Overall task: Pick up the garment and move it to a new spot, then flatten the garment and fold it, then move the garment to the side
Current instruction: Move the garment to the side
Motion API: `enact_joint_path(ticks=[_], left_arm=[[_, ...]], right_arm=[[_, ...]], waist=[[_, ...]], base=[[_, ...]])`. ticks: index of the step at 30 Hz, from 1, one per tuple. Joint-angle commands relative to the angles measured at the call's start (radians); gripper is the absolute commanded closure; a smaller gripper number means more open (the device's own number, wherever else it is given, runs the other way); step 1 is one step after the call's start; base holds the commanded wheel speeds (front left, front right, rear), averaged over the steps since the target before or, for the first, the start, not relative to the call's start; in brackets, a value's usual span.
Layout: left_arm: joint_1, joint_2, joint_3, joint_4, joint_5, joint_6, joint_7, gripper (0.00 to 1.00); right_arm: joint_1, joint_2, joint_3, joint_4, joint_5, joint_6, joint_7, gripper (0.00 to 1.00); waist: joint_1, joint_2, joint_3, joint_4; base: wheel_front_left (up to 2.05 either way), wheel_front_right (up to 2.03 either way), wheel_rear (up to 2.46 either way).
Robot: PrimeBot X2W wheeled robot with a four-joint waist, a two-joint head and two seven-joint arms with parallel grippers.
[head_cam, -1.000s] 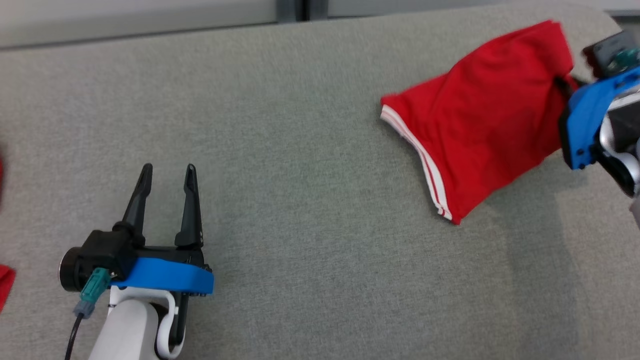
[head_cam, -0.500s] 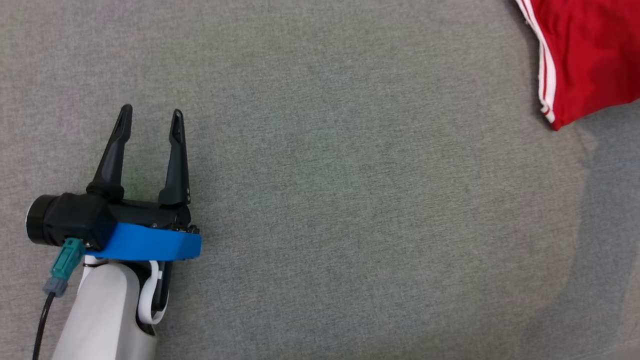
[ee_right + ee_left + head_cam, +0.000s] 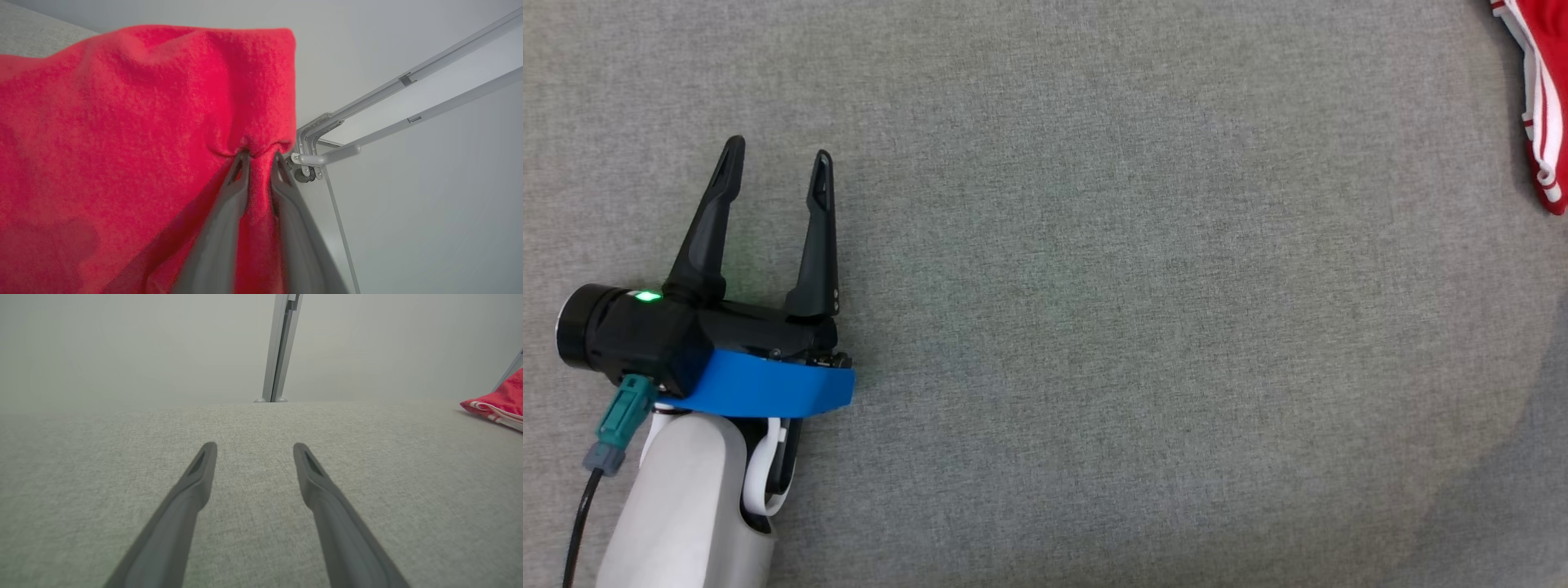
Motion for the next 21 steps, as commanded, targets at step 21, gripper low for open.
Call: enact_joint_path(ticks=[21], left_arm=[[0.119,-0.028,-0.003,0.215,-0.063,0.011,-0.037,0.0]], right_arm=[[0.369,0.334,-0.041,-0.098,0.143,0.0,-0.338,0.0]], waist=[[0.0,-0.0002,-0.357,0.026]], base=[[0.0,0.0,0.0]])
